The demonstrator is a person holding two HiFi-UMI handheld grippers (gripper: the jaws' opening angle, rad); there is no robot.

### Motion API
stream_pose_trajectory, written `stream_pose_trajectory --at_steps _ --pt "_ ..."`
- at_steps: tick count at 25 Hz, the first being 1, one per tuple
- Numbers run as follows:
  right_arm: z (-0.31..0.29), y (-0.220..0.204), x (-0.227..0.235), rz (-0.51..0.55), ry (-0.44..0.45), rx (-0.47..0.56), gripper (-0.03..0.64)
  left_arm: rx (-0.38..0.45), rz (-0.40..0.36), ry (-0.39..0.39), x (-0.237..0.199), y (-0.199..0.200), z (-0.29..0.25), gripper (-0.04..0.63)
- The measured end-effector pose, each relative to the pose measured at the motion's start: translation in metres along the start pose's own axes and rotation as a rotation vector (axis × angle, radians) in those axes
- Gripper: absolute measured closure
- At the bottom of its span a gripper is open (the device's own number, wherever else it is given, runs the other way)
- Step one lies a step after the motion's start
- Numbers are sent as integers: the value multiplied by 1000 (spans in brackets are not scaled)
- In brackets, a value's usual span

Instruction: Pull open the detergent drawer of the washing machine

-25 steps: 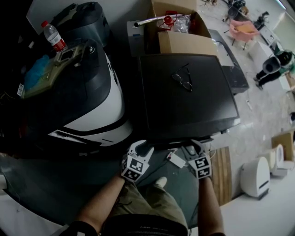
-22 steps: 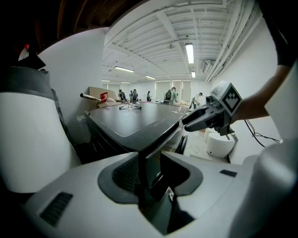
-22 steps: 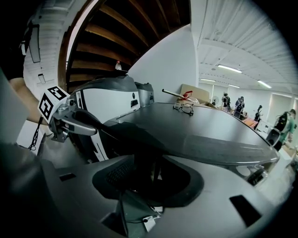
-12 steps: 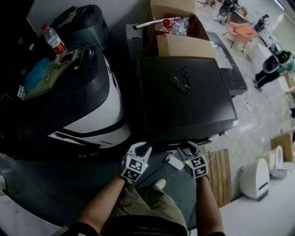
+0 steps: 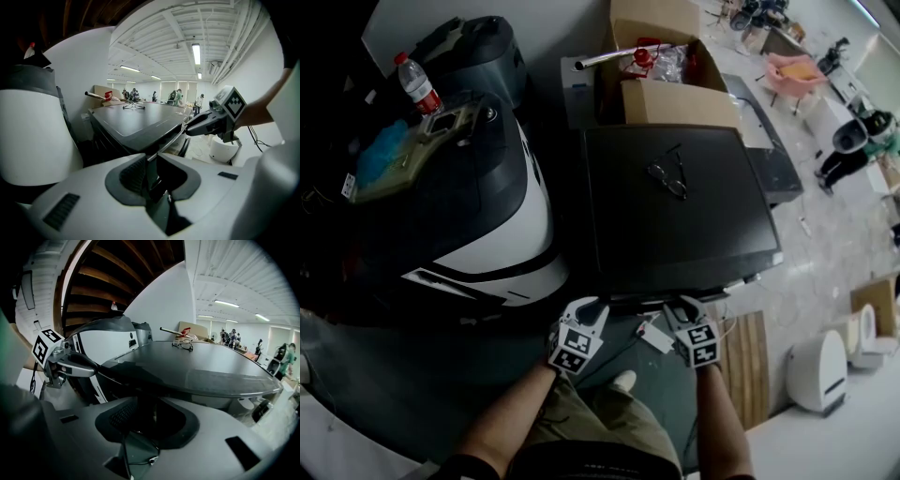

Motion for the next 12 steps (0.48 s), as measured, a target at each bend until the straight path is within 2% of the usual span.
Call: stream_pose_trajectory --at_steps 12 --pt "7 -11 -6 -16 -6 -27 492 -21 -3 -20 10 -8 6 522"
Point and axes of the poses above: the fingertips, and each gripper's own axes: z backward along the fingers, x to its right, y out of its top, the point moved 5 cm from there along z, backward along the fingers, and after that the axes turned 6 degrees about -x, right-handed, at the moved point
